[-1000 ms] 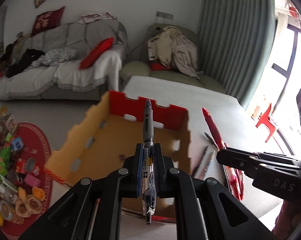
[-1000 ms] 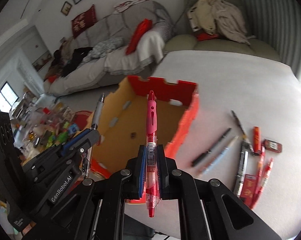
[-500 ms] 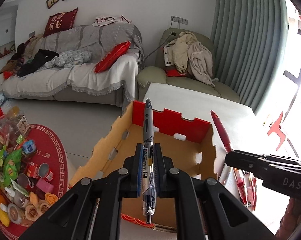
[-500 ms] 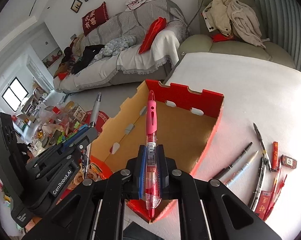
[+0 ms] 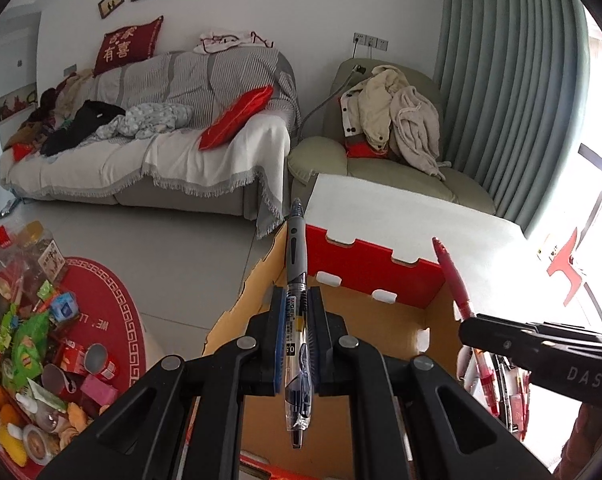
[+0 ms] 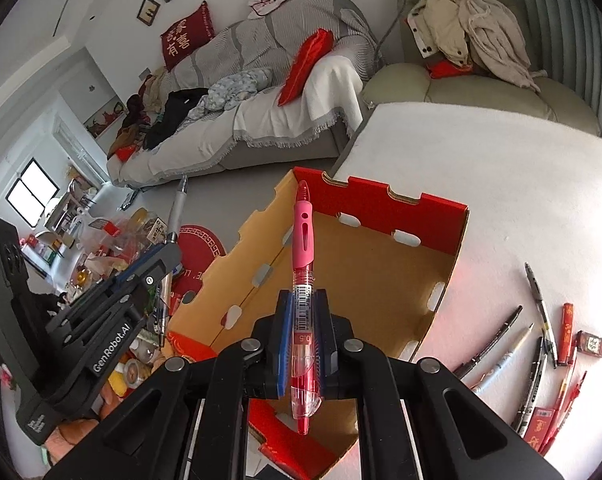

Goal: Organize rigid objects
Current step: 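Carry both held pens up and over into the open cardboard box, then open the right tool to drop the red pen while the left tool releases its pen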

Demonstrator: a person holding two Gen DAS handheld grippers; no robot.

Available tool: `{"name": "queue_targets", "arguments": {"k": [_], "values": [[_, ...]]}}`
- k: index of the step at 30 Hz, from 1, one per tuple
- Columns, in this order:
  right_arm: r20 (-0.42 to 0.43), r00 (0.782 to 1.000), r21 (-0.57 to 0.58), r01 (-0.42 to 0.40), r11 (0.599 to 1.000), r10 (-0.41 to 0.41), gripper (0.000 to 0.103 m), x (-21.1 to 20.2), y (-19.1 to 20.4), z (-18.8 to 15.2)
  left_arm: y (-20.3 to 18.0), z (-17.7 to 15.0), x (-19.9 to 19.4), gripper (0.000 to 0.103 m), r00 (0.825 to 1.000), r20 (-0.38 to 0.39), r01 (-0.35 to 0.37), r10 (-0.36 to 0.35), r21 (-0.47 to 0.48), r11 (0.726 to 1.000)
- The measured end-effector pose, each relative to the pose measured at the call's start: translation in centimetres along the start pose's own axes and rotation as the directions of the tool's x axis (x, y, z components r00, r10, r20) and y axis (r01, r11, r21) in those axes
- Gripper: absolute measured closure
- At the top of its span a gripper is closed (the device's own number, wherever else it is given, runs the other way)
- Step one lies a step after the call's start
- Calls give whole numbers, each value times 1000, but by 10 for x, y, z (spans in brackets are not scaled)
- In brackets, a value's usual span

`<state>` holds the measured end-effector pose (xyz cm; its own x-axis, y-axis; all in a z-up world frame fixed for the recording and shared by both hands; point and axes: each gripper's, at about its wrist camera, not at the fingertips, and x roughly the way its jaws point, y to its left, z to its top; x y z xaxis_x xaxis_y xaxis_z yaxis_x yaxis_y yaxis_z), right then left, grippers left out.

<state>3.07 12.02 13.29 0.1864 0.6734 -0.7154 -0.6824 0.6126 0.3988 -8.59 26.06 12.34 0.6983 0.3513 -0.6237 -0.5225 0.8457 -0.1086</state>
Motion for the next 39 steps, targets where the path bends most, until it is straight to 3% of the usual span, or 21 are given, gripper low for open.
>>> {"name": "queue_targets", "arguments": {"k": [20, 31, 35, 36, 38, 39], "values": [[-109, 990, 84, 104, 991, -95, 92, 71, -41, 24, -46, 4, 120, 92, 980, -199, 14, 1, 77, 997], [-152, 981, 97, 135, 986, -119, 92, 96, -58, 27, -49, 1, 153, 92, 949, -315, 26, -2, 71, 997], [-164, 976, 86, 157, 984, -141, 92, 100, -60, 25, -54, -5, 165, 92, 926, -378, 23, 16, 99, 995], [-161, 976, 81, 161, 984, -146, 92, 100, -59, 24, -56, -8, 170, 90, 916, -401, 20, 25, 109, 994], [-165, 976, 66, 158, 985, -146, 92, 101, -58, 24, -57, -12, 179, 71, 892, -450, 18, 37, 117, 993], [-169, 973, 61, 171, 983, -158, 92, 100, -59, 24, -55, -13, 182, 53, 883, -467, 11, 42, 111, 994]]}}
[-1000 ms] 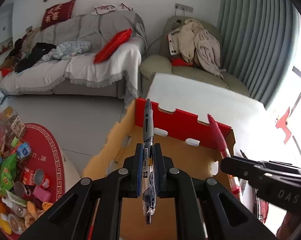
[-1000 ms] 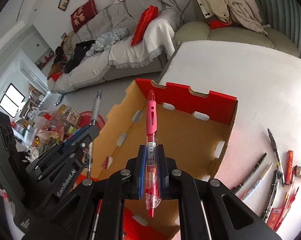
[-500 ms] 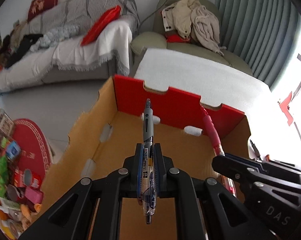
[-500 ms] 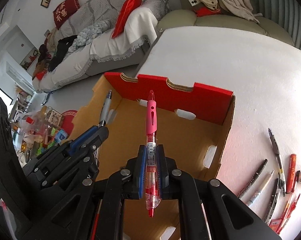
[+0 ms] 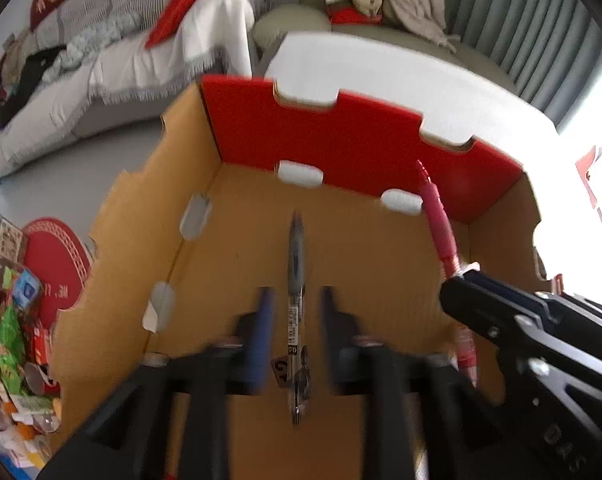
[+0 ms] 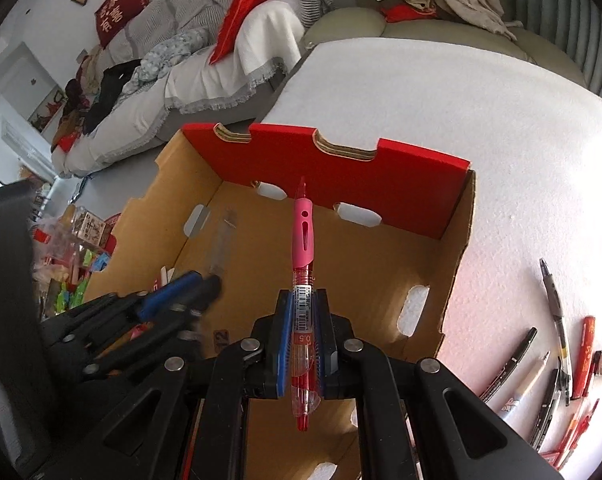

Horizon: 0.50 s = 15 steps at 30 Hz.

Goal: Organize rigid objects
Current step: 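Open the right tool to drop the red pen while the left tool releases its pen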

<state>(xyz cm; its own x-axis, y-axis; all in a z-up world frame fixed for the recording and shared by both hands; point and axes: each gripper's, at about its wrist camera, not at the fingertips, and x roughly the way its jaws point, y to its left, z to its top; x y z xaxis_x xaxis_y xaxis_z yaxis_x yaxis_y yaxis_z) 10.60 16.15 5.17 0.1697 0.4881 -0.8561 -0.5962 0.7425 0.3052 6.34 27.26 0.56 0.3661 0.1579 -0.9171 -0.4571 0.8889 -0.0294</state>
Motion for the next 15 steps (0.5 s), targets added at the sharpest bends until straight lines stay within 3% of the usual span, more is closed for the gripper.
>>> {"name": "queue_targets", "arguments": {"k": [1, 2, 3, 4, 5, 6, 8, 9, 10, 12, 15], "values": [[-2, 1000, 1, 9, 1000, -9, 91, 0, -1, 1, 2, 0, 2, 36, 1000, -13, 3, -3, -12, 1000], [-4, 1000, 4, 5, 1000, -5, 91, -1, -3, 0, 6, 0, 4, 28, 1000, -21, 18, -19, -31, 999], [-6, 1000, 10, -5, 1000, 6, 91, -3, -6, 0, 11, 0, 5, 13, 999, -24, 34, -35, -56, 998], [-10, 1000, 18, -9, 1000, 9, 81, -5, -10, 0, 16, 0, 4, 6, 998, -19, 54, -55, -78, 995], [-2, 1000, 32, -6, 999, 6, 71, -10, -13, 1, 20, 0, 3, 4, 997, -11, 75, -76, -98, 992], [18, 1000, 43, -15, 999, 14, 53, -17, -16, 0, 24, -1, 0, 0, 995, 4, 100, -100, -120, 988], [90, 994, 57, -65, 996, 60, 35, -40, -21, -4, 31, -5, -9, 0, 989, 39, 144, -140, -149, 978], [124, 991, 57, -56, 997, 49, 14, -51, -23, -7, 31, -8, -17, 0, 988, 66, 150, -142, -152, 977], [169, 985, 55, -45, 997, 35, 4, -65, -25, -13, 30, -11, -24, 0, 986, 92, 153, -140, -146, 977], [234, 972, 56, -27, 998, 13, 4, -90, -35, -29, 21, -15, -41, 0, 979, 127, 175, -160, -115, 978], [247, 968, 133, 19, 991, -51, 4, -114, -68, -57, -10, -30, -63, 0, 966, 141, 222, -216, -26, 975]]}}
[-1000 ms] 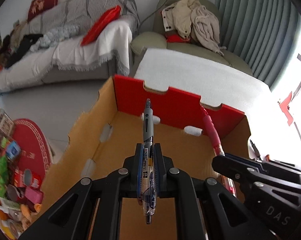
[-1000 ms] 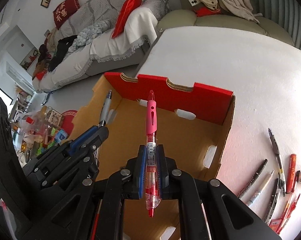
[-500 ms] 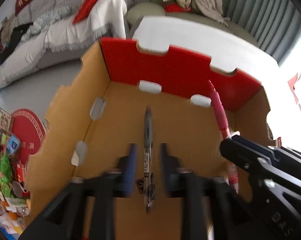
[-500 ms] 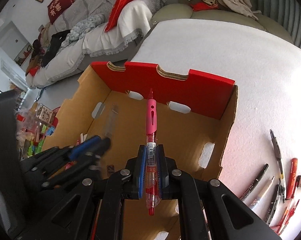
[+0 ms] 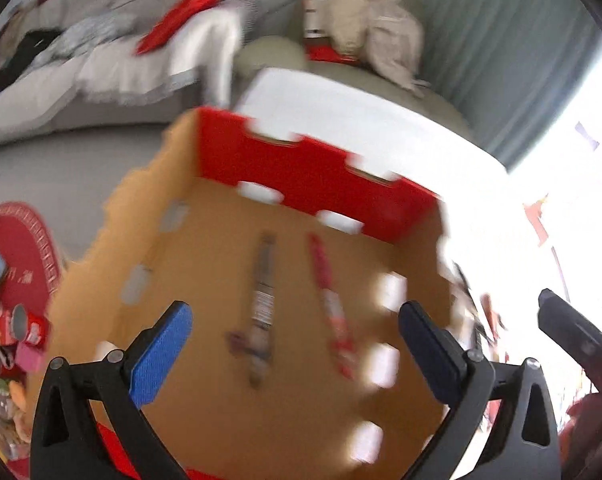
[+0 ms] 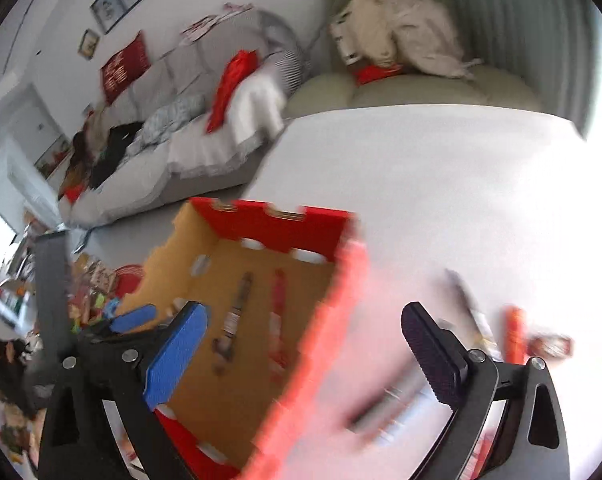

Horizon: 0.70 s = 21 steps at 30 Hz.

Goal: Organize rigid objects
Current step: 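Open the right tool to drop the red pen while the left tool releases its pen, then bring both open tools back over the pen pile on the table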

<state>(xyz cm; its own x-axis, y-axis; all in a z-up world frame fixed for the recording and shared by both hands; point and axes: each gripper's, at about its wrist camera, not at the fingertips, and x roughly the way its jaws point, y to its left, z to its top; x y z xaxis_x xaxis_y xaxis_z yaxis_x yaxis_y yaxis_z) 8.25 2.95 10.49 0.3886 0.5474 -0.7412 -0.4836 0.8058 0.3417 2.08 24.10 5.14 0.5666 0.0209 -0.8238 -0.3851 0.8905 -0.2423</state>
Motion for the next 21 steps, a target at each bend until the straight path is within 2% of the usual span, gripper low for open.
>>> {"name": "queue_targets", "arguments": {"k": [3, 7, 9, 11, 14, 17, 19, 21], "values": [[-36, 997, 155, 71, 985, -66, 4, -21, -57, -25, -58, -20, -7, 0, 999, -2, 34, -34, 155, 987], [-59, 991, 275, 135, 952, -124, 4, -47, -116, -62, -138, -50, -5, 0, 996, -35, 94, -88, 370, 924], [-67, 988, 314, 156, 937, -142, 4, -57, -138, -78, -172, -63, 9, 0, 994, -64, 106, -86, 439, 892], [-77, 987, 353, 160, 922, -142, 4, -64, -156, -94, -194, -70, 29, 0, 995, -82, 91, -59, 467, 880], [-90, 983, 393, 181, 902, -159, 4, -73, -178, -110, -208, -76, 64, 0, 994, -94, 3, 47, 477, 879], [-98, 985, 430, 171, 886, -143, 4, -79, -201, -128, -207, -75, 90, 0, 986, -126, -38, 106, 453, 891], [-95, 987, 444, 161, 881, -133, 4, -81, -211, -133, -203, -74, 105, 0, 980, -150, -52, 129, 434, 899], [-88, 989, 454, 149, 878, -122, 4, -81, -216, -135, -196, -70, 117, 0, 976, -184, -34, 113, 384, 923]]}}
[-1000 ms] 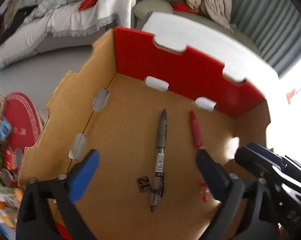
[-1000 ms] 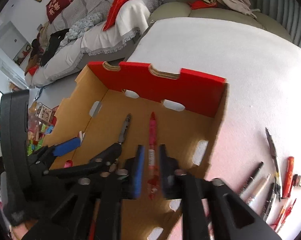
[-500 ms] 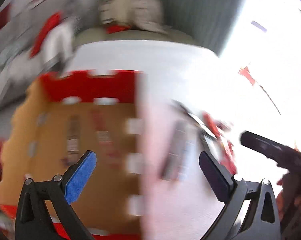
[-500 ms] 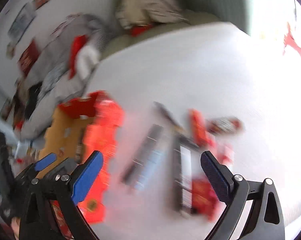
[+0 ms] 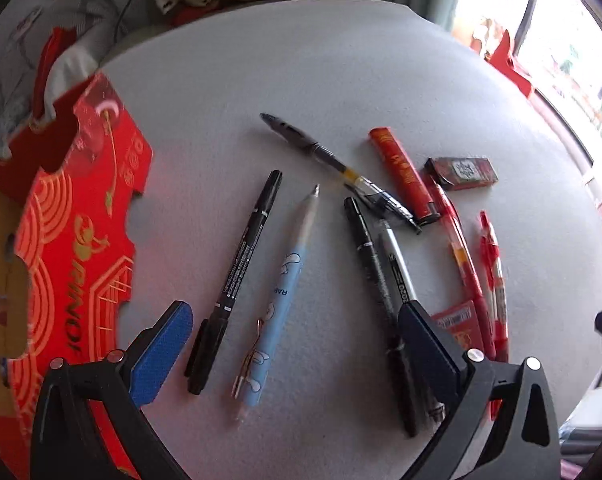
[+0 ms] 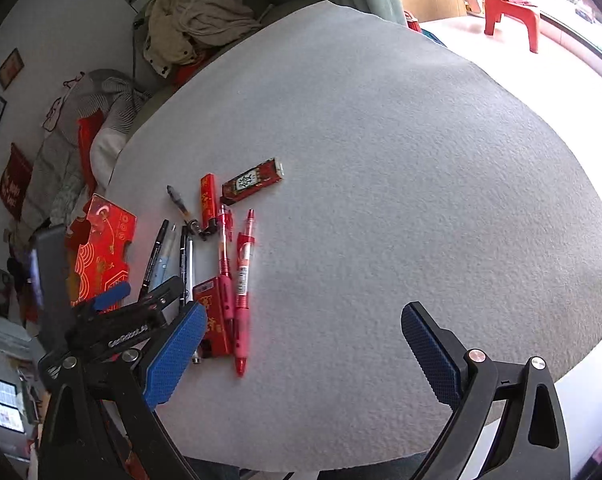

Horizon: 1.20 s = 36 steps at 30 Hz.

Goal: Organize rigid objects
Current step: 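Bring both open tools back over the pen pile on the table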

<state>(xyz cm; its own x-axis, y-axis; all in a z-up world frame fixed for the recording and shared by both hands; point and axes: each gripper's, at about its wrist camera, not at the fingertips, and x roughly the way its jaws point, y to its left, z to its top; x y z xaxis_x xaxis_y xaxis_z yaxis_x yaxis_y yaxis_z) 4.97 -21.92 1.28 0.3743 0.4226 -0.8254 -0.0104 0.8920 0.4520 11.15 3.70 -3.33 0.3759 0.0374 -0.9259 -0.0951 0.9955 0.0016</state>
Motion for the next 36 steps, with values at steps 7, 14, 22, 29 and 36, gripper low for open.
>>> {"name": "queue_targets", "arguments": {"k": [7, 14, 22, 29, 36], "values": [[1, 1000, 18, -25, 1000, 25, 4, 4, -11, 2, -17, -12, 5, 0, 992, 11, 127, -127, -23, 992], [18, 1000, 14, 16, 1000, -17, 4, -1, -22, 4, -27, -15, -24, 0, 977, 95, 196, -191, -46, 979], [13, 1000, 43, 19, 999, -20, 4, 4, -35, 3, 18, -15, -1, 0, 1000, 15, -6, 8, -133, 991], [3, 1000, 34, 10, 999, -10, 4, 3, -33, 2, 29, -26, 18, 0, 996, -14, -92, 91, -180, 979], [13, 996, -90, 86, 992, -85, 4, 10, -18, 10, 31, -23, 26, 0, 997, -21, -74, 71, -202, 977]]}}
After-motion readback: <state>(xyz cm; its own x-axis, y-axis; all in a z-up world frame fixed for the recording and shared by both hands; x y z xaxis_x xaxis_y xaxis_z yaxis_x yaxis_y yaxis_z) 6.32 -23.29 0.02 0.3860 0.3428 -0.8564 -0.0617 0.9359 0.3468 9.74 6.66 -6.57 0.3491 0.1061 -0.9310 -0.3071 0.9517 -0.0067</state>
